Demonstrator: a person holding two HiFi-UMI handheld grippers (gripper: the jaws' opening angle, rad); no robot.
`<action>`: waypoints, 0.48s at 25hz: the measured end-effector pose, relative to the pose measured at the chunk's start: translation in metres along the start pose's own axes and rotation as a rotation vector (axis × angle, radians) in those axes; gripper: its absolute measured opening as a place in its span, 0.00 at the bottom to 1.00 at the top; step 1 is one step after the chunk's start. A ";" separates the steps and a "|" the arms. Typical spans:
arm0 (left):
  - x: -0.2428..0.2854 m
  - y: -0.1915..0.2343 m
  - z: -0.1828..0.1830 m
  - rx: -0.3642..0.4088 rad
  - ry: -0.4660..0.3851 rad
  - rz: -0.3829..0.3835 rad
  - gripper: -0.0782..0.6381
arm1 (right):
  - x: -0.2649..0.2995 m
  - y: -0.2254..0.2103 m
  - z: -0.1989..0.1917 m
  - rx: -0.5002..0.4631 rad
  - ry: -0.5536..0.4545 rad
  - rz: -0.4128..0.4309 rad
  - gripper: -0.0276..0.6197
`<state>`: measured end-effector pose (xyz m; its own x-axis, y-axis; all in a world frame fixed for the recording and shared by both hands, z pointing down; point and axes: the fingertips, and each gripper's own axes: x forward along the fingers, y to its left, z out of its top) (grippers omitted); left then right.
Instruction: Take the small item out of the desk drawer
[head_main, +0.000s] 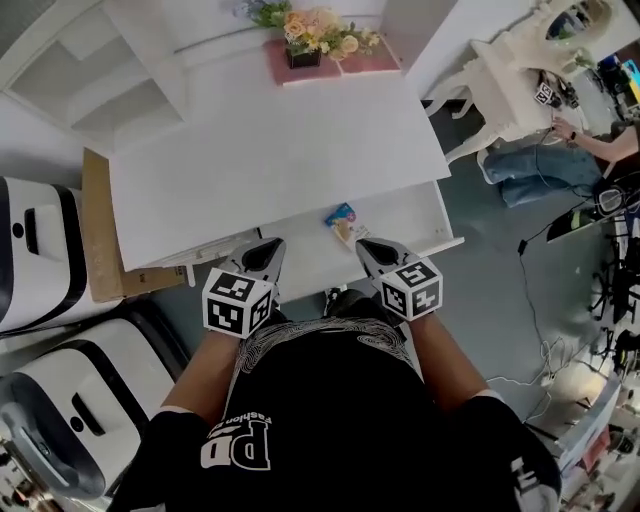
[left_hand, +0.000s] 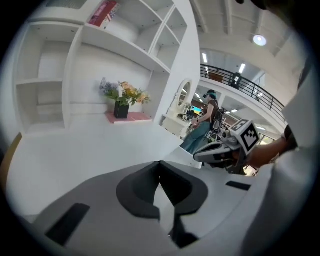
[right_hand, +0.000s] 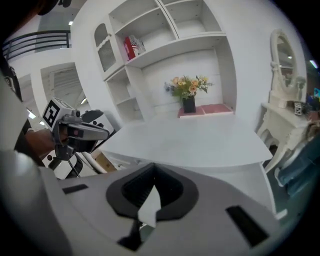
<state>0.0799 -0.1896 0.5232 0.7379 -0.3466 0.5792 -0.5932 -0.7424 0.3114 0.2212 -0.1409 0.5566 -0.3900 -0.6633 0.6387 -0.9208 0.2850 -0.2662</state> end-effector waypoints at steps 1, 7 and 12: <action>0.004 0.000 -0.001 -0.017 0.001 0.013 0.13 | 0.004 -0.008 -0.001 -0.007 0.011 0.009 0.06; 0.019 0.005 -0.011 -0.020 0.018 0.137 0.13 | 0.032 -0.045 -0.016 -0.051 0.084 0.048 0.06; 0.027 -0.001 -0.015 -0.060 0.017 0.197 0.13 | 0.055 -0.068 -0.042 -0.119 0.191 0.071 0.07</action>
<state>0.0960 -0.1892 0.5500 0.6005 -0.4713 0.6460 -0.7438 -0.6258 0.2348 0.2624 -0.1675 0.6401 -0.4350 -0.4990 0.7495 -0.8797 0.4133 -0.2353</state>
